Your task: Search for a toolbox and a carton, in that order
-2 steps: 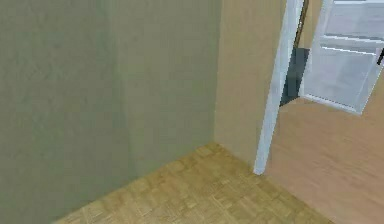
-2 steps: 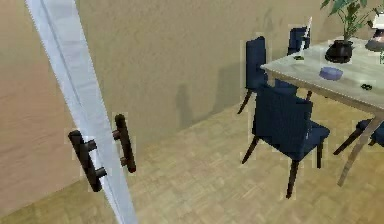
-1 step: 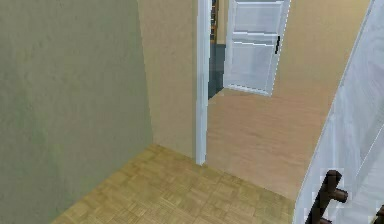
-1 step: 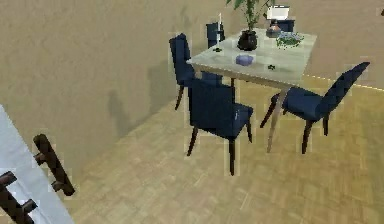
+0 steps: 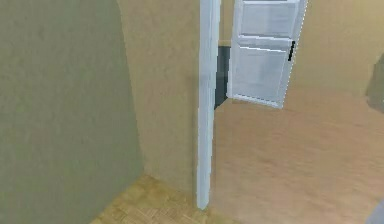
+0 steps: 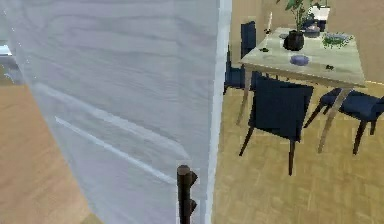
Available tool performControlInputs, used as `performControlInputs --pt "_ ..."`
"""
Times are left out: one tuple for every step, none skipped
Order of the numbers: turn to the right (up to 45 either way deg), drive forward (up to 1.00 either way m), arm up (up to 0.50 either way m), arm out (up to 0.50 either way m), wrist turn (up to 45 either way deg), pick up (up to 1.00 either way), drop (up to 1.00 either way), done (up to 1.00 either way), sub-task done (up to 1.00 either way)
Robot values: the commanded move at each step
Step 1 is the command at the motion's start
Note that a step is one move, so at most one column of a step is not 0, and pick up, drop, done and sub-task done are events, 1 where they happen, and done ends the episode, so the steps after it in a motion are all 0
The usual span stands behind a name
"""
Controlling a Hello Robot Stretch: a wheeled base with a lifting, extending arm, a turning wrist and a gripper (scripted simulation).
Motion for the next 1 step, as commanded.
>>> performControlInputs --pt "15.0 0.00 0.00 0.00 0.0 0.00 0.00 0.00 0.00"
